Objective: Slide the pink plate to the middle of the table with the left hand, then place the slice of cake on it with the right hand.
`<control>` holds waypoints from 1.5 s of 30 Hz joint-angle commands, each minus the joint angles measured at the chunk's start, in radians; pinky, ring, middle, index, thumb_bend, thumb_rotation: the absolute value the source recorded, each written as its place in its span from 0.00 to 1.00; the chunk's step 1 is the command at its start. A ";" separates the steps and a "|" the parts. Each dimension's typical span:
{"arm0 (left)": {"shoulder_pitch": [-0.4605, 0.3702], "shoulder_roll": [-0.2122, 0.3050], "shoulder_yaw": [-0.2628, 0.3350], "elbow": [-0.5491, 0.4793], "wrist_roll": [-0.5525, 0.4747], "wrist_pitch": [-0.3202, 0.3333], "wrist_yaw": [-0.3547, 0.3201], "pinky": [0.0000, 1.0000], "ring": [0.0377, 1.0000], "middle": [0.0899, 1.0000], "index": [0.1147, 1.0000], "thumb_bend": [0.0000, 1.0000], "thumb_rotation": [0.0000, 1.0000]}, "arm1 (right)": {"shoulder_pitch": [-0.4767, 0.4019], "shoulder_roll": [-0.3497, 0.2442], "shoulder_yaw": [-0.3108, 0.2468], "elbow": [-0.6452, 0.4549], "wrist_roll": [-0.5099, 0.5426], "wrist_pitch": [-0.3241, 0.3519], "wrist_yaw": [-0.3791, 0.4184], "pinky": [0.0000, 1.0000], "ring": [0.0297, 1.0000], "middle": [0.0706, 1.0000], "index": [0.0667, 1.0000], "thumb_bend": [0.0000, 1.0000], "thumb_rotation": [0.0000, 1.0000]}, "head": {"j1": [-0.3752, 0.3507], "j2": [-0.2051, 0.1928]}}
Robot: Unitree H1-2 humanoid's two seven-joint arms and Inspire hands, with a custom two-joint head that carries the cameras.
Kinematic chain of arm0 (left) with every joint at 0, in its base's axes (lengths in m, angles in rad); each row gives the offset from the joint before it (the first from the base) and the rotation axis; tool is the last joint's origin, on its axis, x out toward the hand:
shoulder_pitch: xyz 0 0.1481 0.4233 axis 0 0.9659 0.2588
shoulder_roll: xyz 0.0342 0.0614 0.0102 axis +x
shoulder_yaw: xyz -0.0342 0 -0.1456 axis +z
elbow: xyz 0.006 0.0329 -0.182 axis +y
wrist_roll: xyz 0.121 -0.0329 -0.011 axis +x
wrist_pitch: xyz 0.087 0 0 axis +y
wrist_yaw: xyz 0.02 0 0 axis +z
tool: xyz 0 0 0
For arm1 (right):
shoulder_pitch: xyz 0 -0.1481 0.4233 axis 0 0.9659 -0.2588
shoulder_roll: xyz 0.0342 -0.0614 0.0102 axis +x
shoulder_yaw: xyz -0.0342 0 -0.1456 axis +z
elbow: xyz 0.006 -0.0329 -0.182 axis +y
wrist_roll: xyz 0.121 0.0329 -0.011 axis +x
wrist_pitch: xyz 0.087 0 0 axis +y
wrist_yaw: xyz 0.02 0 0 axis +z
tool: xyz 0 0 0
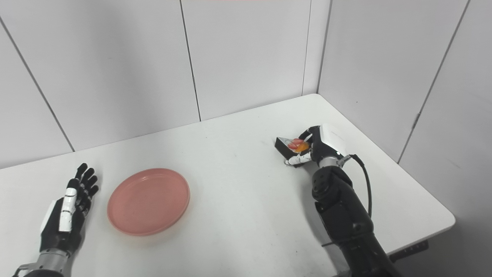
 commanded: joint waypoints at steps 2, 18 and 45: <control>0.019 -0.029 -0.010 0.007 -0.006 -0.004 0.001 1.00 1.00 1.00 1.00 0.61 1.00 | -0.035 -0.042 0.003 -0.065 -0.004 -0.034 -0.038 0.27 0.33 0.39 0.50 0.52 0.00 | 0.063 0.006; 0.050 -0.110 -0.059 -0.077 0.078 0.040 0.095 1.00 1.00 1.00 1.00 0.54 1.00 | -0.013 -0.082 0.030 -0.265 0.087 -0.133 0.022 0.22 0.27 0.39 0.50 0.52 0.00 | 0.332 0.027; 0.035 -0.199 -0.106 -0.049 0.183 0.009 0.210 1.00 1.00 1.00 1.00 0.61 1.00 | 0.040 -0.035 0.171 -0.447 0.167 -0.209 0.201 0.24 0.30 0.41 0.49 0.52 0.00 | 0.391 0.035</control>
